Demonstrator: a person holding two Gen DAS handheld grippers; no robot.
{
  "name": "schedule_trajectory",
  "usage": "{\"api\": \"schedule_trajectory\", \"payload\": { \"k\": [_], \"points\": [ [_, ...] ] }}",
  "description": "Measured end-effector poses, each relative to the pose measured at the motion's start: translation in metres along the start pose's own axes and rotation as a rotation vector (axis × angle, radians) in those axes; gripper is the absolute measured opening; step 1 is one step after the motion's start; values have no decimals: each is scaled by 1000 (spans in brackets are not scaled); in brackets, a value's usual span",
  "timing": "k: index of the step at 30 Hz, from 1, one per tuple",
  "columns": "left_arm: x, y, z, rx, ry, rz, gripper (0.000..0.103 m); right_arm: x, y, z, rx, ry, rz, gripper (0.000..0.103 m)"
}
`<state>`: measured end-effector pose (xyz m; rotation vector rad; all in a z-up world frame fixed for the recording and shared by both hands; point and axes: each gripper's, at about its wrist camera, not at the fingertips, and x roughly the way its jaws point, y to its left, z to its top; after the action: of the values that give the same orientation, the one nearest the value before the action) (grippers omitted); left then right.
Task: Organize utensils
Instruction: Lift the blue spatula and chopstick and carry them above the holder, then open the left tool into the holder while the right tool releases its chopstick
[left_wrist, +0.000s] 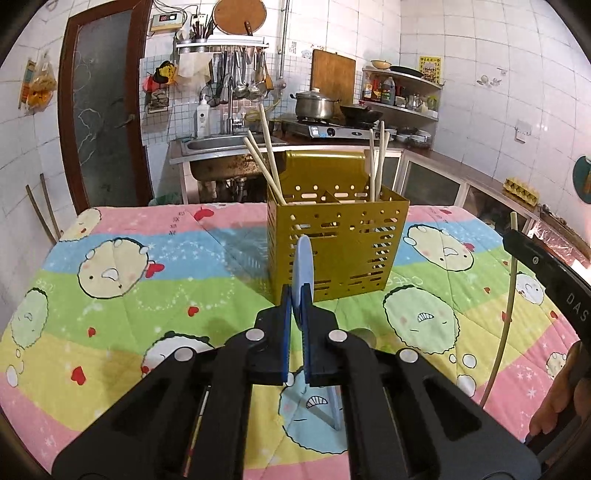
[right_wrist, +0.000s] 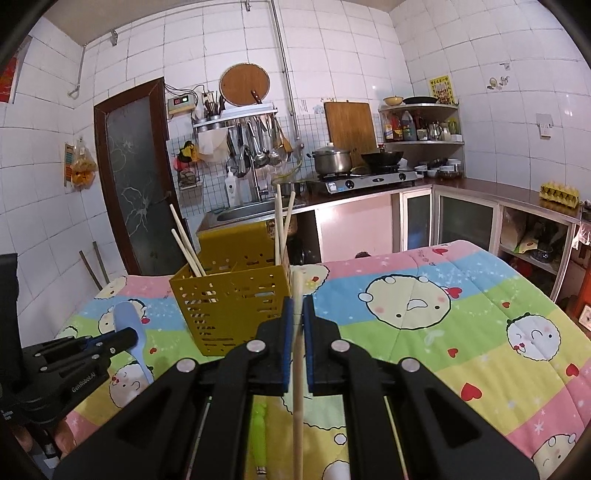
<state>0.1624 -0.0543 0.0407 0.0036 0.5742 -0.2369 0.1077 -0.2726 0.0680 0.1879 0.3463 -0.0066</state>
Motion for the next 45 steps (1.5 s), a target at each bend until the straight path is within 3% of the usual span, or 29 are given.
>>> {"api": "schedule_trajectory", "payload": {
  "k": [16,20,26,32,38,45],
  "points": [
    [-22,6,16,30,-83,-2,3,-13,4,18,-1,-137,6,6],
    [-32,5,43,33,-141,0,3,-14,9,46,-12,-197,16,6],
    [-46,1,111,44,-310,23,3,-5,26,111,-45,-323,41,6],
    [-21,1,159,39,-404,70,3,29,48,151,-58,-410,44,6],
    [26,1,160,43,-382,96,3,75,61,152,-121,-429,-15,6],
    [78,14,135,-9,-262,61,3,116,41,120,-87,-284,-2,6]
  ]
}}
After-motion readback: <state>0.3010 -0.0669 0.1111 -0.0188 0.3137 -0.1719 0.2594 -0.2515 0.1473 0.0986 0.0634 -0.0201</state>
